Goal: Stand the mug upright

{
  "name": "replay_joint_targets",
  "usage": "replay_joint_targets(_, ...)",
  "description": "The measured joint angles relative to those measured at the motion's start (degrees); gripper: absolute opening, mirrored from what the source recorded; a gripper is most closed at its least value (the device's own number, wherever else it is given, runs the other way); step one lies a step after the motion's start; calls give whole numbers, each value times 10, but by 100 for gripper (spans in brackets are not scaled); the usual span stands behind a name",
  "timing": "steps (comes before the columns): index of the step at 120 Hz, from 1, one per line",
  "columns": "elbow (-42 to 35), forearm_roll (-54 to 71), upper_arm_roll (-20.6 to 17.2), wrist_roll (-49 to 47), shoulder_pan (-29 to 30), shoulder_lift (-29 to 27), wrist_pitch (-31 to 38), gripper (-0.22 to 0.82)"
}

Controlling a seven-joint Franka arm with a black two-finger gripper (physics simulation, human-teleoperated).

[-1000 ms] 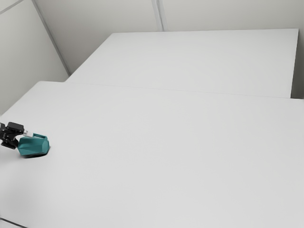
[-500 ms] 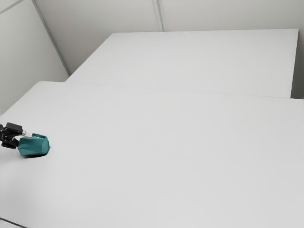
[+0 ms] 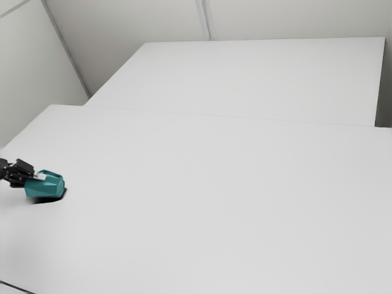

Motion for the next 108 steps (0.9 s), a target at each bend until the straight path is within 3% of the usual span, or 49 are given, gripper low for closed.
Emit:
replay_joint_targets(30, 22, -7, -21, 3, -6, -3, 2, -11)
replay_joint_targets(64, 60, -23, -64, 4, -17, -15, 7, -15)
replay_joint_targets(76, 85, -18, -97, 2, -34, -28, 18, -16)
replay_joint_targets(92, 89, 59, -144, -6, -83, -84, 53, -17)
replay_joint_targets(108, 40, 219, -166, -27, -175, -169, 112, -17)
